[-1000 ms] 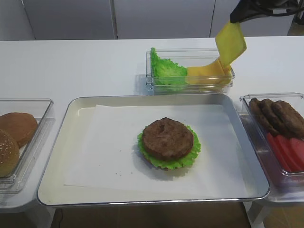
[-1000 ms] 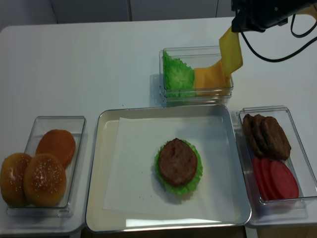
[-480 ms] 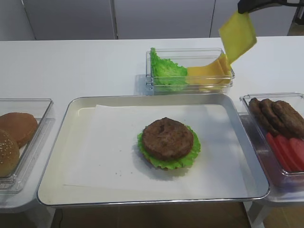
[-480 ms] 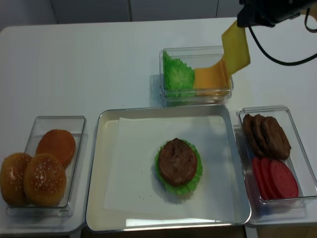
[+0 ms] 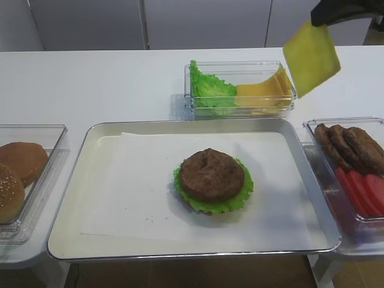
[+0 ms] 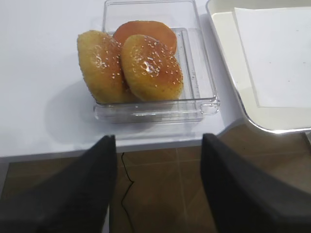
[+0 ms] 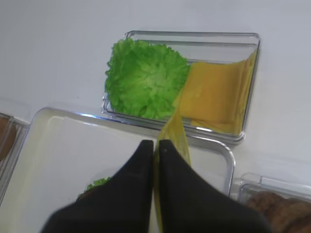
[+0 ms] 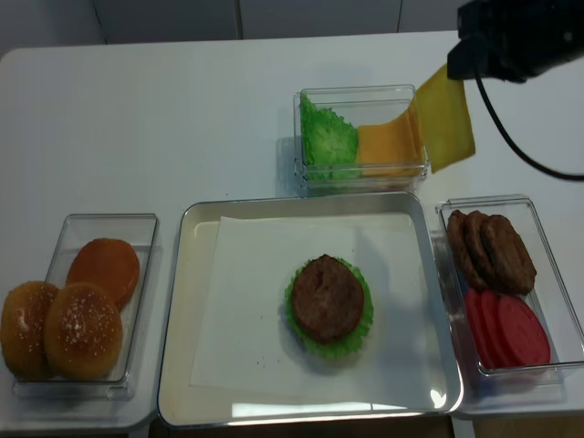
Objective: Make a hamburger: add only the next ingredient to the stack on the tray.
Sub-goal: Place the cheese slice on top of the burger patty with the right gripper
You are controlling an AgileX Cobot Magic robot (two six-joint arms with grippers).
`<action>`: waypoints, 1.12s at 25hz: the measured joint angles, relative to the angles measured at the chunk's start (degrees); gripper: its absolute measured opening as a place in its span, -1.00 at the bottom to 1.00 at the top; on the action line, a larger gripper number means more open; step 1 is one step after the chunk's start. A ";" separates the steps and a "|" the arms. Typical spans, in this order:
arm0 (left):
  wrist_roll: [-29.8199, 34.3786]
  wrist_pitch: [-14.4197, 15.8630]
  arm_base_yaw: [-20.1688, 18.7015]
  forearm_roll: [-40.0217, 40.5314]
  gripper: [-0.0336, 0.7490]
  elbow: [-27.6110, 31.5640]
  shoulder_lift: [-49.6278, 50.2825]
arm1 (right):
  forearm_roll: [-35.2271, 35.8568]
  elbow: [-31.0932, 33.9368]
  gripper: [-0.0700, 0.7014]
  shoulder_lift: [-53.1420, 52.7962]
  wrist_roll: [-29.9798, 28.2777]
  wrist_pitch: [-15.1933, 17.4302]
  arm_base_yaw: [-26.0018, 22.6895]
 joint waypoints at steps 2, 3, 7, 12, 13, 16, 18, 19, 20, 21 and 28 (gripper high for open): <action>0.00 0.00 0.00 0.00 0.13 0.00 0.00 | 1.04 2.48 -0.72 -1.93 -0.63 0.11 0.00; 0.00 0.00 0.00 0.00 0.13 0.00 0.00 | 1.48 3.55 -0.72 -2.91 -0.87 0.11 0.00; 0.00 0.00 0.00 0.00 0.13 0.00 0.00 | 2.69 7.88 -0.72 -6.10 -1.56 0.20 0.54; 0.00 0.00 0.00 0.00 0.13 0.00 0.00 | 2.91 11.35 -0.72 -8.32 -2.42 0.21 5.91; 0.00 0.00 0.00 0.00 0.13 0.00 0.00 | 2.91 11.55 -0.72 -8.46 -2.51 0.21 7.04; 0.00 0.00 0.00 0.00 0.13 0.00 0.00 | 3.04 11.56 -0.72 -8.46 -2.51 0.21 10.96; 0.00 0.00 0.00 0.00 0.13 0.00 0.00 | 3.08 11.56 -0.72 -8.46 -2.51 0.10 13.07; 0.00 0.00 0.00 0.00 0.13 0.00 0.00 | 3.08 11.56 -0.72 -8.46 -2.40 -0.04 14.30; 0.00 0.00 0.00 0.00 0.13 0.00 0.00 | 3.08 11.56 -0.72 -8.46 -2.18 -0.29 15.67; 0.00 0.00 0.00 0.00 0.13 0.00 0.00 | 3.08 11.56 -0.72 -8.46 -2.18 -0.72 16.63; 0.00 0.00 0.00 0.00 0.13 0.00 0.00 | 3.18 11.56 -0.72 -7.24 -1.72 -2.57 22.23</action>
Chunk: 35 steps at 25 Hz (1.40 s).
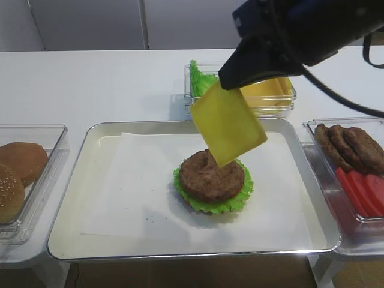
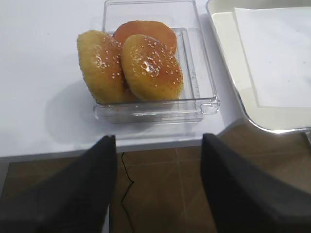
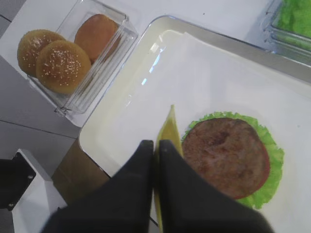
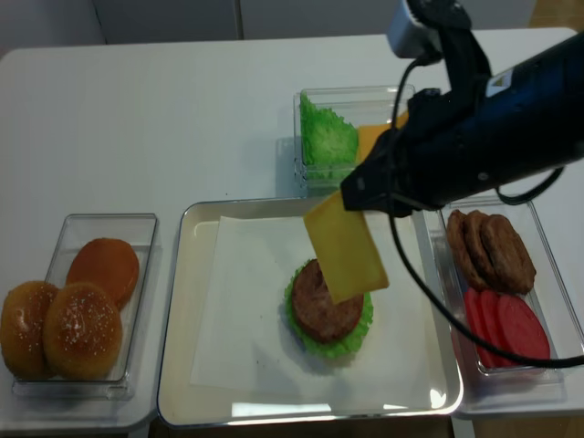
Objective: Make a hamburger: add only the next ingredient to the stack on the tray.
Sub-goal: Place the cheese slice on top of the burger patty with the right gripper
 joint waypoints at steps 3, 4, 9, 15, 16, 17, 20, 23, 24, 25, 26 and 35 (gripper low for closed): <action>0.00 0.00 0.00 0.00 0.13 0.00 0.00 | 0.00 0.08 -0.72 1.40 0.04 -0.58 1.85; 0.00 0.00 0.00 0.00 0.13 0.00 0.00 | 0.00 0.08 -0.72 1.67 0.04 -0.71 2.30; 0.00 0.00 0.00 0.00 0.13 0.00 0.00 | 0.00 0.08 -0.72 3.38 0.04 -1.50 4.93; 0.00 0.00 0.00 0.00 0.13 0.00 0.00 | 0.51 0.08 -0.72 5.41 -0.42 -1.94 7.02; 0.00 0.00 0.00 0.00 0.13 0.00 0.00 | 0.51 0.08 -0.72 5.70 -0.42 -1.94 7.15; 0.00 0.00 0.00 0.00 0.13 0.00 0.00 | 0.51 0.08 -0.72 6.08 -0.55 -1.95 7.15; 0.00 0.00 0.00 0.00 0.13 0.00 0.00 | 0.51 0.08 -0.72 7.32 -1.17 -2.05 7.24; 0.00 0.00 0.00 0.00 0.13 0.00 0.00 | 0.39 0.08 -0.72 8.77 -2.31 -2.71 7.24; 0.00 0.00 0.00 0.00 0.13 0.00 0.00 | 0.15 0.08 -0.72 9.12 -2.41 -2.96 7.24; 0.00 0.00 0.00 0.00 0.13 0.00 0.00 | -0.44 0.08 -0.72 9.69 -2.55 -3.39 7.24; 0.00 0.00 0.00 0.00 0.13 0.00 0.00 | -1.25 0.08 -0.72 10.01 -2.67 -3.90 7.24; 0.00 0.00 0.00 0.00 0.13 0.00 0.00 | -9.92 0.12 -0.72 10.53 -2.45 -6.16 7.24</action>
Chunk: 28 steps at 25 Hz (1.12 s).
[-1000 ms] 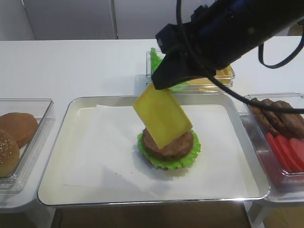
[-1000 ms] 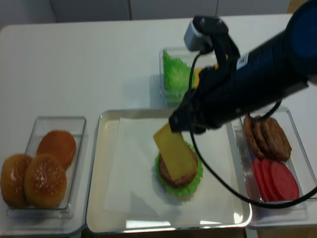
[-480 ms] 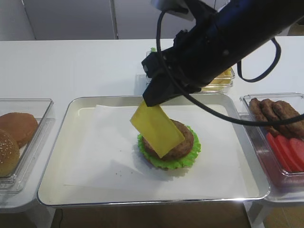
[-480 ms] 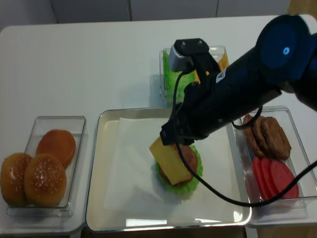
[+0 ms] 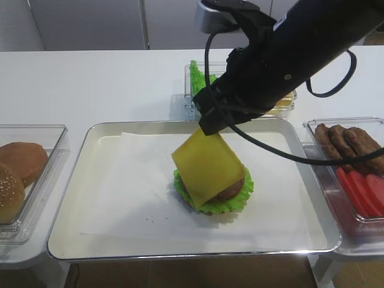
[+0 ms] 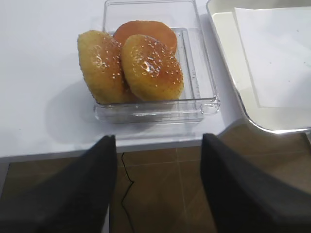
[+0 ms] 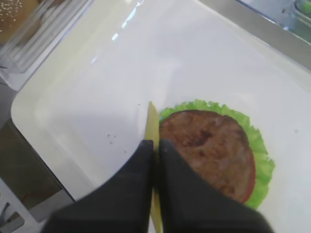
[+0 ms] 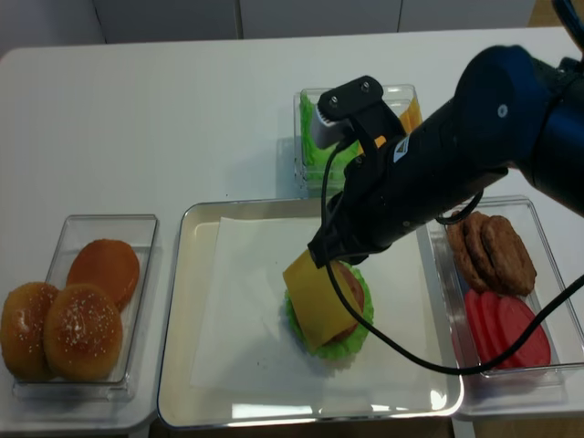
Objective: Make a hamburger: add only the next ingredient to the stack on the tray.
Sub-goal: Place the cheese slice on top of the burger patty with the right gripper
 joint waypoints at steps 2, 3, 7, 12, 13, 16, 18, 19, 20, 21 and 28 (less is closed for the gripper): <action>0.00 0.00 0.00 0.00 0.13 0.00 0.00 | -1.52 0.00 -0.72 0.10 0.00 -0.68 0.00; 0.00 0.00 0.00 0.00 0.13 0.00 0.00 | -2.33 0.00 -0.72 0.24 0.00 -1.20 0.00; 0.00 0.00 0.00 0.00 0.13 0.00 0.00 | -5.38 0.00 -0.72 1.22 0.00 -1.85 0.00; 0.00 0.00 0.00 0.00 0.13 0.00 0.00 | -7.60 0.00 -0.72 3.19 0.00 -1.96 0.00; 0.00 0.00 0.00 0.00 0.13 0.00 0.00 | -8.06 0.00 -0.72 3.55 0.00 -1.96 0.00; 0.00 0.00 0.00 0.00 0.13 0.00 0.00 | -9.11 0.00 -0.72 4.50 0.00 -1.96 0.00; 0.00 0.00 0.00 0.00 0.13 0.00 0.00 | -9.94 0.00 -0.72 4.98 0.00 -2.09 0.00; 0.00 0.00 0.00 0.00 0.13 0.00 0.00 | -10.25 0.00 -0.72 5.15 0.00 -2.20 0.00; 0.00 0.00 0.00 0.00 0.13 0.00 0.00 | -10.63 0.00 -0.72 5.29 0.00 -2.33 0.00; 0.00 0.00 0.00 0.00 0.13 0.00 0.00 | -10.93 0.00 -0.72 5.41 0.00 -2.61 0.00; 0.00 0.00 0.00 0.00 0.13 0.00 0.00 | -12.16 0.00 -0.72 5.49 0.00 -3.29 0.00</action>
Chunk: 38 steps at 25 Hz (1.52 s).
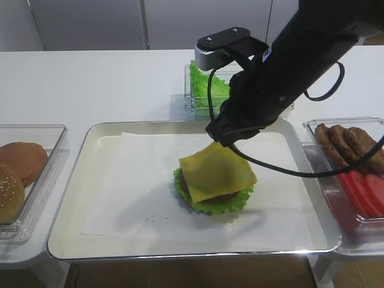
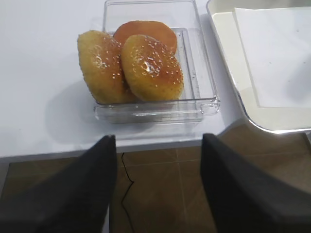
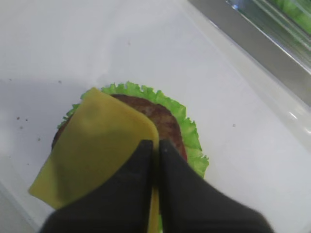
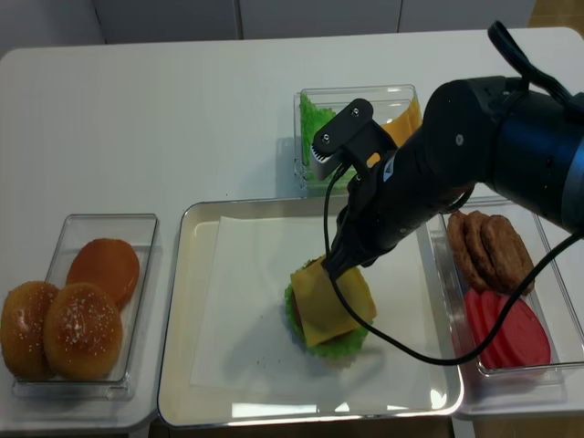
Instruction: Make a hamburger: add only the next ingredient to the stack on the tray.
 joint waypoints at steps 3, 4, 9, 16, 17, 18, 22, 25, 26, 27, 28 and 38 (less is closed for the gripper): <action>0.00 0.00 0.00 0.00 0.13 0.00 0.00 | -2.05 0.00 -0.65 0.00 1.32 0.00 0.00; 0.00 0.00 0.00 0.00 0.13 0.00 0.00 | -2.97 0.00 -0.56 0.00 2.17 0.00 0.00; 0.00 0.00 0.00 0.00 0.13 0.00 0.00 | -9.50 0.00 0.34 -0.23 9.39 0.00 0.00; 0.00 0.00 0.00 0.00 0.13 0.00 0.00 | -22.52 0.00 0.96 -6.61 23.44 4.49 -0.56; 0.00 0.00 0.00 0.00 0.13 0.00 0.00 | -22.95 0.00 0.97 -7.68 24.06 5.83 -1.19; 0.00 0.00 0.00 0.00 0.13 0.00 0.00 | -23.16 0.00 0.97 -8.88 24.48 7.26 -2.25; 0.00 0.00 0.00 0.00 0.13 0.00 0.00 | -23.62 0.00 0.78 -13.39 25.79 15.07 -8.09; 0.00 0.00 0.00 0.00 0.13 0.00 0.00 | -23.75 0.00 0.54 -16.88 26.49 20.51 -12.33; 0.00 0.00 0.00 0.00 0.13 0.00 0.00 | -23.75 0.00 0.47 -18.27 26.70 22.08 -13.64; 0.00 0.00 0.00 0.00 0.13 0.00 0.00 | -23.75 0.09 0.42 -19.52 26.86 23.20 -14.61; 0.00 0.00 0.00 0.00 0.13 0.00 0.00 | -23.75 0.67 0.39 -21.27 27.36 24.12 -15.60; 0.00 0.00 0.00 0.00 0.13 0.00 0.00 | -23.01 12.26 0.34 -44.65 29.67 27.77 -17.33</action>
